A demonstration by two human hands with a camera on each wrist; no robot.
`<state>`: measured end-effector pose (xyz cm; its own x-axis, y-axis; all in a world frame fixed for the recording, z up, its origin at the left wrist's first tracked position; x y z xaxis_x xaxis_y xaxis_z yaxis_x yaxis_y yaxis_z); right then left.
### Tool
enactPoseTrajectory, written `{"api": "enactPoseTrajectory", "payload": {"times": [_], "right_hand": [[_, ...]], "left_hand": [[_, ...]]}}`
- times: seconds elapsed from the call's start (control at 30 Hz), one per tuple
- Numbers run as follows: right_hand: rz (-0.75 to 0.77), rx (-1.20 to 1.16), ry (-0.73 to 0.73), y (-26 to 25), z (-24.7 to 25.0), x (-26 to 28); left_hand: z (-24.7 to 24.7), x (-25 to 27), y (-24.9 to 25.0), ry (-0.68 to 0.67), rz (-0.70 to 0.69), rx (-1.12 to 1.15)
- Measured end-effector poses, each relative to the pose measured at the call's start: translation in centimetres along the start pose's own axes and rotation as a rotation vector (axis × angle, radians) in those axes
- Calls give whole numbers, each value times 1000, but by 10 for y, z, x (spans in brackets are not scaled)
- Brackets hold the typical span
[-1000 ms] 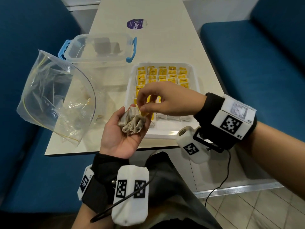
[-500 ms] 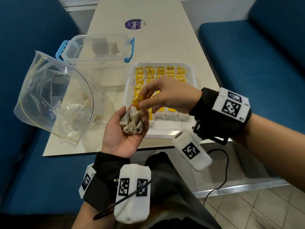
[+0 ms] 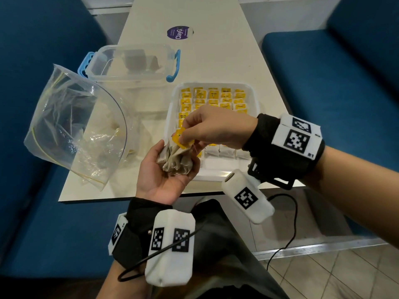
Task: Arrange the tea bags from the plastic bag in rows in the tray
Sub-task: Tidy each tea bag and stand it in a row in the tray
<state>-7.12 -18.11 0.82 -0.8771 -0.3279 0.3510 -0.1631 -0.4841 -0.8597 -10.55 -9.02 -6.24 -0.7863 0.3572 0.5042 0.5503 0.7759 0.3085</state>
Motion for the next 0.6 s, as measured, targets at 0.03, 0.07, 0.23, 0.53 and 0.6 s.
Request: {"api": "enactPoseTrajectory", "payload": {"times": [0.03, 0.07, 0.23, 0.53, 0.6], "right_hand": [[-6, 19, 1, 0, -1, 0], [-12, 35, 1, 0, -1, 0], [-10, 104, -6, -1, -4, 2], [11, 113, 14, 0, -4, 2], [13, 118, 10, 0, -4, 4]], "left_hand": [[0, 0, 1, 5, 0, -2], [1, 0, 1, 12, -4, -4], [4, -1, 0, 31, -5, -17], [3, -1, -2, 59, 16, -77], [5, -3, -3, 66, 43, -25]]}}
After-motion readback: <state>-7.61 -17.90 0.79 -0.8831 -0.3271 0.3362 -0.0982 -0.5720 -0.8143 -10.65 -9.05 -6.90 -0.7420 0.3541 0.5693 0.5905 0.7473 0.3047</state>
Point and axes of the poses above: each hand's wrist, its own x-axis away from the middle knuckle, its own z-axis out of the back of the hand, y = z × x, the point moved 5 cm from there along -x, towards the middle knuckle, and after that the axes turned 1 degree about y, right-handed, at the moved point
